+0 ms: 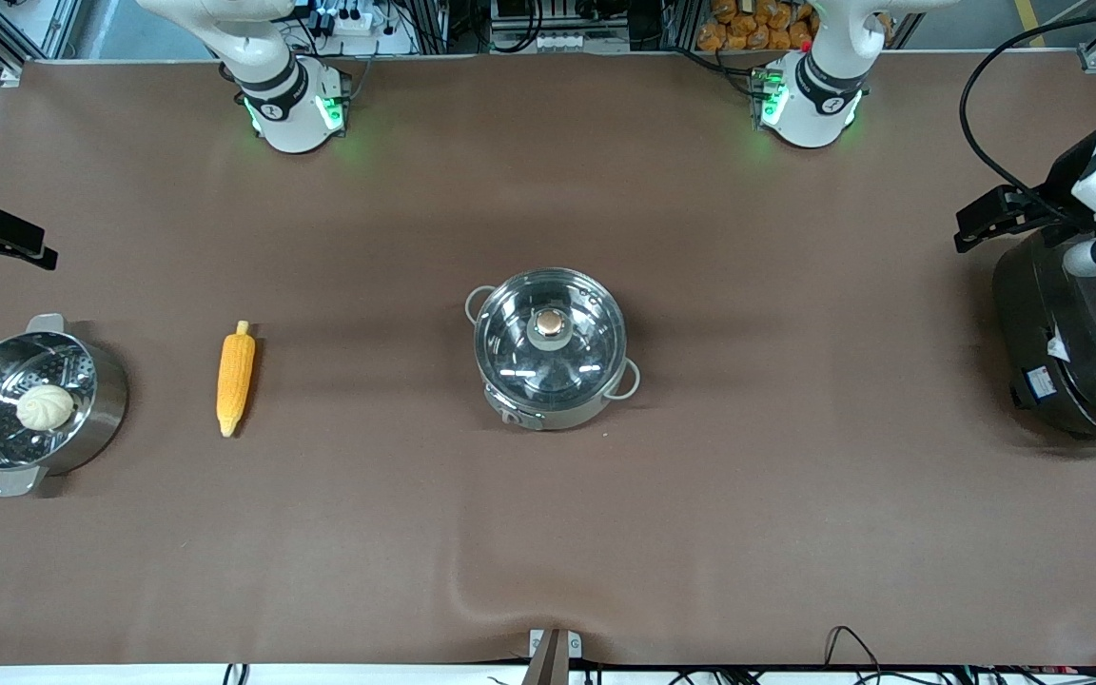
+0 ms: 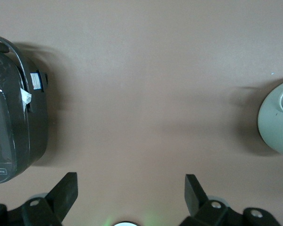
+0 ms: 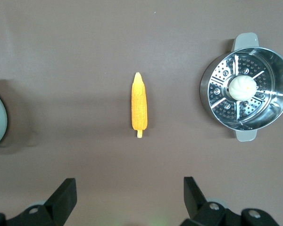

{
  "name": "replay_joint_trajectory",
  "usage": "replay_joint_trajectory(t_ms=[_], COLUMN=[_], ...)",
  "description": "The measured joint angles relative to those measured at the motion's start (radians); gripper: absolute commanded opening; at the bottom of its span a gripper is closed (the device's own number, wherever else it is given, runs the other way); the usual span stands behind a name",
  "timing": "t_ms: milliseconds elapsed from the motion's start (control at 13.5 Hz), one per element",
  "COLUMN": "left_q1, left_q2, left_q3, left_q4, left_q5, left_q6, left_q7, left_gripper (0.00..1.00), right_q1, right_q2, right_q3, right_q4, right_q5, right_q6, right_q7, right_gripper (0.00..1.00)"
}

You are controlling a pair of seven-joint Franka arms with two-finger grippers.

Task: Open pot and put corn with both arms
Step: 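Reach the left gripper to the glass lid knob while the right gripper reaches the corn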

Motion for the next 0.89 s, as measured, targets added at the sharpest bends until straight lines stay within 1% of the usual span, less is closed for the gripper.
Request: replay_joint_trajectory(t_ms=[371,520,594,743,891], left_q1=[0.000,-0.010,-0.028,-0.104,-0.201], left_q2=[0.007,0.027,0.041,0.081,0.136], left_q3=[0.000,-0.014,-0.029,-0.056,-0.066], left_q4=[0.011,0.025,0.029,0.039,0.069], left_q5=[0.000,0.000,0.000,-0.001,-0.005], left_q6=[0.001,0.001,0.001,0.003,0.008], left_q7=[0.001,0.007,0.008,-0.003,-0.086], left_gripper=[1.00,1.00,1.00,1.00,1.00], right_q1=[0.000,0.001,0.002,0.004,0.020], right_q2=[-0.001,-0.006,-0.012,-0.019,-0.019], right_q3=[0.001,0.004,0.005,0.007,0.010], right_q4=[0.004,0.011,0.011,-0.006,-0.065], right_q5=[0.000,0.000,0.000,0.000,0.000], right_q6=[0.007,0.006,0.004,0.022,0.105], right_q7=[0.000,0.000,0.000,0.000,0.000], right_gripper=[1.00,1.00,1.00,1.00,1.00])
